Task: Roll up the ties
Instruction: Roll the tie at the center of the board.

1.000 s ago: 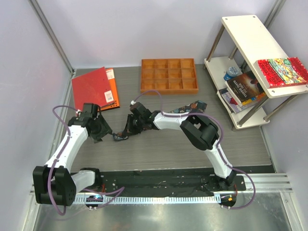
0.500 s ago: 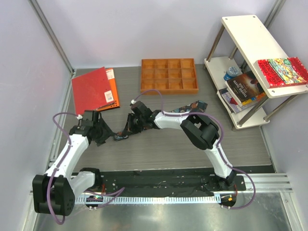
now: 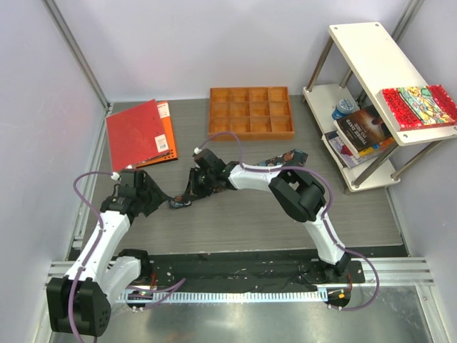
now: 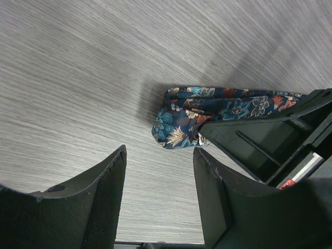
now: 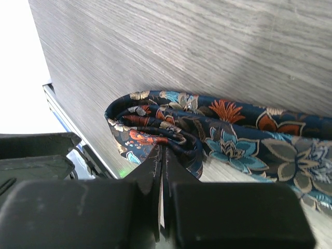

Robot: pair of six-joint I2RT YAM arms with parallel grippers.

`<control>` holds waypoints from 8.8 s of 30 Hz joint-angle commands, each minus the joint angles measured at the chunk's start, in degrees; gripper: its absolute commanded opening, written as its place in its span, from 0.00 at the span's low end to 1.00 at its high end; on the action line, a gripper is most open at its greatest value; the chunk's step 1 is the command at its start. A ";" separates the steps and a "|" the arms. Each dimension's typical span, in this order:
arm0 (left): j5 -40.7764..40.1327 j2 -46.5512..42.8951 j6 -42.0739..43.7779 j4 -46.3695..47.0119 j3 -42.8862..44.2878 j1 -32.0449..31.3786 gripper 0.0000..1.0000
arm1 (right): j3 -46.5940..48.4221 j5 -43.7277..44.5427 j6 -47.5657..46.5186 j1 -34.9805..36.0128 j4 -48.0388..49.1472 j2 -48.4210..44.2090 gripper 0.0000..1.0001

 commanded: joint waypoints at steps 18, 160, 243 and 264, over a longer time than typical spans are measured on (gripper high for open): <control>0.76 -2.55 0.31 10.08 -7.06 -0.11 0.51 | -9.88 4.93 -1.56 -0.13 -4.50 -16.72 0.33; -13.21 3.77 -5.49 -13.90 9.01 -6.08 0.10 | 8.31 2.82 10.04 7.87 9.91 3.84 0.13; -35.72 42.29 0.75 -18.91 38.90 -40.01 0.74 | -36.08 6.77 1.43 -9.19 -5.11 -48.37 0.21; -8.82 5.01 9.98 -17.95 20.62 -7.85 0.81 | 9.44 -0.17 4.59 -0.14 -4.85 -7.42 0.17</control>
